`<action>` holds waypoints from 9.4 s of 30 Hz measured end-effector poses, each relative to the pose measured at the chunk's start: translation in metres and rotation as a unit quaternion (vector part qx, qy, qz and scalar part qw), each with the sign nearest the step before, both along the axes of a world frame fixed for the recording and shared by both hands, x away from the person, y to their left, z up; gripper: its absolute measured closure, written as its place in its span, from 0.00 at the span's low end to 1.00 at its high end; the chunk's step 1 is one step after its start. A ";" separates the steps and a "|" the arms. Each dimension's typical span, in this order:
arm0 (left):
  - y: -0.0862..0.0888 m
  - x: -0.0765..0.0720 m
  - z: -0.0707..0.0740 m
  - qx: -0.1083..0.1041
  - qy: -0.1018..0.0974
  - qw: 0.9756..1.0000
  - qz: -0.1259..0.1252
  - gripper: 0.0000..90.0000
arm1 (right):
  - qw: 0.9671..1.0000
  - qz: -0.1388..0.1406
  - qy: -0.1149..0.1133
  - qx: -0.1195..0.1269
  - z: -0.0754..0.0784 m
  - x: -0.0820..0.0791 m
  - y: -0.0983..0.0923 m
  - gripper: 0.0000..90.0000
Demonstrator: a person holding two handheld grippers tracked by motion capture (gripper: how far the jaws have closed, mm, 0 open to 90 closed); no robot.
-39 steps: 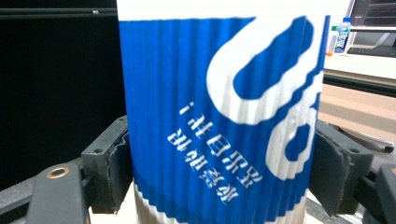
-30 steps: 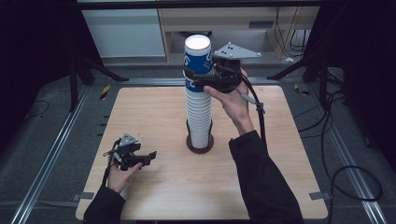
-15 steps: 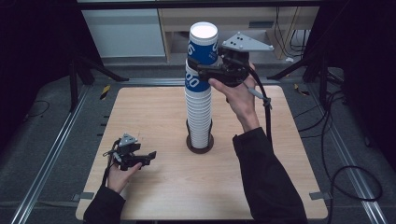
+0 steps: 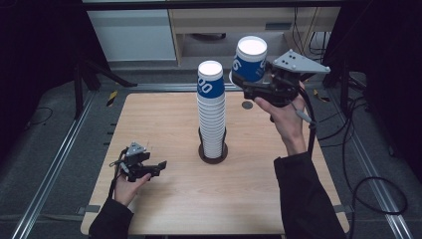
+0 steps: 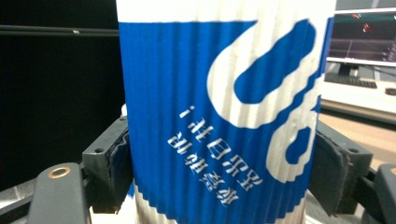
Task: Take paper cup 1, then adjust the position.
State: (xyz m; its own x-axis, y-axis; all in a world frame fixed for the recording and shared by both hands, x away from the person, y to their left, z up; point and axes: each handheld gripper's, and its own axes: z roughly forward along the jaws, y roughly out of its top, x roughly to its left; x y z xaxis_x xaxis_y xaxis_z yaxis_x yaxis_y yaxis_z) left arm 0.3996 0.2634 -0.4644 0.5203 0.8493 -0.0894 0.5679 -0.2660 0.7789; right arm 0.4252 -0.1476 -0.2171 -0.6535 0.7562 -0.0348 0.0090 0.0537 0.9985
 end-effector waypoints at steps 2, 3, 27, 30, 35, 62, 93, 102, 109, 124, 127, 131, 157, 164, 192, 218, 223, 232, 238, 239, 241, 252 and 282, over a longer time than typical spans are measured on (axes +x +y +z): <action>0.000 0.000 0.001 0.002 0.000 1.000 -0.002 0.22 | 1.000 -0.004 0.008 -0.001 -0.008 -0.002 -0.007 0.23; -0.001 -0.001 0.001 0.002 0.000 1.000 -0.003 0.22 | 1.000 -0.005 0.010 -0.003 -0.013 -0.003 -0.010 0.23; -0.012 -0.006 0.010 0.006 -0.002 0.999 -0.050 0.25 | 0.994 0.049 0.077 -0.052 -0.121 -0.030 -0.035 0.23; -0.014 -0.007 0.011 0.000 -0.001 0.998 -0.060 0.25 | 0.993 0.065 0.081 -0.060 -0.132 -0.033 -0.036 0.23; -0.016 -0.009 0.017 -0.008 0.000 0.997 -0.071 0.27 | 0.988 0.091 0.094 -0.079 -0.147 -0.037 -0.032 0.23; -0.053 -0.035 0.044 0.003 0.002 0.976 -0.217 0.24 | 0.943 0.234 0.108 -0.210 -0.197 -0.047 0.025 0.23; -0.094 -0.043 0.048 0.013 0.015 0.954 -0.299 0.18 | 0.897 0.307 0.129 -0.291 -0.239 -0.048 0.086 0.23; -0.104 -0.042 0.046 0.020 0.027 0.952 -0.303 0.20 | 0.890 0.315 0.123 -0.307 -0.241 -0.052 0.098 0.23; -0.107 -0.041 0.042 0.028 0.040 0.950 -0.308 0.23 | 0.888 0.318 0.115 -0.312 -0.242 -0.054 0.103 0.23; -0.104 -0.041 0.043 0.026 0.041 0.953 -0.299 0.28 | 0.893 0.309 0.134 -0.297 -0.240 -0.052 0.104 0.14; -0.099 -0.040 0.046 0.012 0.037 0.955 -0.294 0.28 | 0.900 0.301 0.137 -0.284 -0.236 -0.049 0.099 0.12; -0.091 -0.038 0.050 0.006 0.030 0.957 -0.287 0.28 | 0.907 0.297 0.135 -0.266 -0.231 -0.047 0.093 0.10; -0.070 -0.037 0.060 -0.108 -0.037 0.951 -0.286 0.29 | 0.925 0.312 0.167 -0.141 -0.225 -0.037 0.057 0.09; -0.077 -0.041 0.057 -0.114 -0.031 0.943 -0.311 0.29 | 0.920 0.334 0.161 -0.126 -0.225 -0.040 0.060 0.09; -0.076 -0.043 0.062 -0.093 -0.020 0.935 -0.341 0.21 | 0.912 0.354 0.140 -0.154 -0.225 -0.043 0.060 0.17; -0.099 -0.040 0.032 0.058 0.070 0.917 -0.389 0.22 | 0.874 0.360 0.147 -0.291 -0.239 -0.054 0.085 0.17; -0.101 -0.040 0.030 0.061 0.074 0.915 -0.392 0.29 | 0.872 0.362 0.146 -0.295 -0.239 -0.054 0.087 0.17; -0.097 -0.039 0.031 0.049 0.069 0.915 -0.394 0.30 | 0.875 0.362 0.148 -0.285 -0.237 -0.053 0.084 0.13; -0.084 -0.034 0.036 0.021 0.052 0.926 -0.374 0.30 | 0.894 0.347 0.148 -0.241 -0.225 -0.047 0.068 0.10; -0.081 -0.033 0.036 0.012 0.048 0.928 -0.369 0.30 | 0.899 0.344 0.148 -0.229 -0.223 -0.047 0.065 0.10; -0.078 -0.032 0.037 0.005 0.044 0.930 -0.364 0.30 | 0.906 0.337 0.147 -0.210 -0.218 -0.045 0.058 0.10; -0.063 -0.030 0.045 -0.078 -0.004 0.934 -0.349 0.30 | 0.926 0.317 0.146 -0.144 -0.215 -0.039 0.046 0.10; -0.085 -0.040 0.041 -0.076 0.004 0.914 -0.399 0.30 | 0.899 0.399 0.163 -0.078 -0.222 -0.044 0.062 0.16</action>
State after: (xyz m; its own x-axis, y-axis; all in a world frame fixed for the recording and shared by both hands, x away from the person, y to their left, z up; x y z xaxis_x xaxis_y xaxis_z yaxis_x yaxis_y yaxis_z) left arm 0.3600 0.1788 -0.4231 0.9674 0.1761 -0.1820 0.2463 -0.4868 0.8380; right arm 0.3813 -0.0856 -0.4389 -0.9803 0.0452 0.1921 0.1965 0.3113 0.9298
